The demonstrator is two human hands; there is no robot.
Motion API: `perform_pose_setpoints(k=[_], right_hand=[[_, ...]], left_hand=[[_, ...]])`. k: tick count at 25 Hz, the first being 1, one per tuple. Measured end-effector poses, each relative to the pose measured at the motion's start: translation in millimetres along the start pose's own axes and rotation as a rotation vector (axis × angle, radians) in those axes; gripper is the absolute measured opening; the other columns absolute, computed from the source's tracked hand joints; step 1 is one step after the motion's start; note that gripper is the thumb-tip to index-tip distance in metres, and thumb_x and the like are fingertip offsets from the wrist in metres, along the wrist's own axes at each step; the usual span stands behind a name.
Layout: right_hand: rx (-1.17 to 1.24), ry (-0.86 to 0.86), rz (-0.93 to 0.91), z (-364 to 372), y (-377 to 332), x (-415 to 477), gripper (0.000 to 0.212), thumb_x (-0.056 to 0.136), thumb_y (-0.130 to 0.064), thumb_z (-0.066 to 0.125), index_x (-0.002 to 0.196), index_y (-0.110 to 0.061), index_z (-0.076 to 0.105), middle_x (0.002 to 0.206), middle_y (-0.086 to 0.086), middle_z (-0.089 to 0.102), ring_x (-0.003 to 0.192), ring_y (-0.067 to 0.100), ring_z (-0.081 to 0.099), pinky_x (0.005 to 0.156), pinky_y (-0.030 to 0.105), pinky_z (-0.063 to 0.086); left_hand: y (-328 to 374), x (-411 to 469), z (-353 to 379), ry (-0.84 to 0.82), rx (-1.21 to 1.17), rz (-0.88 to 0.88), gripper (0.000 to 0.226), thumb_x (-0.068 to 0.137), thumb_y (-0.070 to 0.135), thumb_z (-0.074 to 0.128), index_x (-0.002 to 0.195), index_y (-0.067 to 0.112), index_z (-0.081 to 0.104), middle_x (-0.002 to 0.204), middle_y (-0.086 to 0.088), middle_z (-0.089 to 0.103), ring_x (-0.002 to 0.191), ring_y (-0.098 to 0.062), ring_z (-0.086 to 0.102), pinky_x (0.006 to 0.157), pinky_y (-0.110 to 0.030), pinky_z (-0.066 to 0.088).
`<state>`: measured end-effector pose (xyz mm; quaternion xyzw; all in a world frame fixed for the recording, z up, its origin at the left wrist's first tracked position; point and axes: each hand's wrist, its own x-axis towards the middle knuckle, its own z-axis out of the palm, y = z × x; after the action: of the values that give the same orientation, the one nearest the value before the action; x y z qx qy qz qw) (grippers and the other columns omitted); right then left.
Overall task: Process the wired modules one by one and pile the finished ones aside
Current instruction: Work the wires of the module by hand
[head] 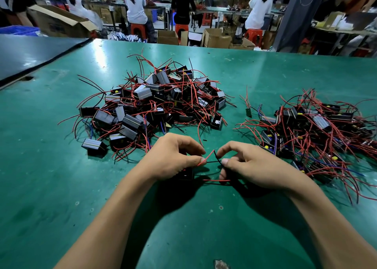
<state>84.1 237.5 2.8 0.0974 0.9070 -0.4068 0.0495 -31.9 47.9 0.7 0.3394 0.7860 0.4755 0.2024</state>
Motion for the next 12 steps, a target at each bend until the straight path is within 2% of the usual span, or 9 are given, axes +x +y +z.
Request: perform_pose_setpoints(k=[2, 5, 8, 10, 12], right_hand=[[0.015, -0.014, -0.009, 2.3, 0.4, 0.9, 0.008, 0.103, -0.021, 0.052, 0.107, -0.026, 0.056, 0.081, -0.005, 0.078, 0.075, 0.01, 0.069, 0.078, 0.036, 0.053], [-0.089, 0.003, 0.009, 0.7, 2.0, 0.9, 0.007, 0.105, -0.024, 0.046, 0.105, -0.028, 0.052, 0.078, -0.009, 0.077, 0.062, 0.0, 0.061, 0.066, 0.027, 0.047], [-0.141, 0.022, 0.054, -1.0, 3.2, 1.1, 0.009, 0.106, -0.029, 0.043, 0.105, -0.026, 0.051, 0.072, -0.009, 0.075, 0.059, 0.001, 0.06, 0.059, 0.019, 0.045], [-0.132, 0.014, 0.076, -1.1, 2.5, 0.8, 0.014, 0.106, -0.033, 0.041, 0.105, -0.026, 0.052, 0.068, -0.007, 0.074, 0.057, 0.003, 0.061, 0.06, 0.021, 0.047], [-0.077, -0.022, 0.1, 0.3, 1.9, 0.3, 0.018, 0.106, -0.037, 0.037, 0.104, -0.027, 0.052, 0.066, -0.003, 0.074, 0.06, 0.01, 0.065, 0.067, 0.031, 0.052]], left_hand=[[1.1, 0.7, 1.3, -0.037, 0.042, 0.019, 0.018, 0.078, 0.016, 0.082, 0.096, 0.016, 0.078, 0.083, 0.007, 0.076, 0.069, 0.002, 0.063, 0.067, -0.01, 0.047], [0.3, 0.7, 4.5, -0.101, 0.127, 0.012, 0.017, 0.083, 0.015, 0.078, 0.1, 0.017, 0.076, 0.085, 0.002, 0.077, 0.073, -0.007, 0.065, 0.072, -0.015, 0.052], [-2.5, 1.2, 5.4, -0.057, 0.156, 0.014, 0.012, 0.086, 0.016, 0.073, 0.097, 0.02, 0.076, 0.075, 0.005, 0.075, 0.061, 0.0, 0.06, 0.062, -0.011, 0.047], [-3.5, 2.0, 6.1, -0.025, 0.149, 0.012, 0.012, 0.087, 0.018, 0.072, 0.096, 0.024, 0.076, 0.075, 0.007, 0.075, 0.061, 0.002, 0.06, 0.062, -0.009, 0.046], [-4.5, 1.8, 7.4, -0.016, 0.159, 0.011, 0.012, 0.087, 0.02, 0.072, 0.096, 0.026, 0.075, 0.077, 0.007, 0.075, 0.062, 0.001, 0.061, 0.064, -0.011, 0.047]])
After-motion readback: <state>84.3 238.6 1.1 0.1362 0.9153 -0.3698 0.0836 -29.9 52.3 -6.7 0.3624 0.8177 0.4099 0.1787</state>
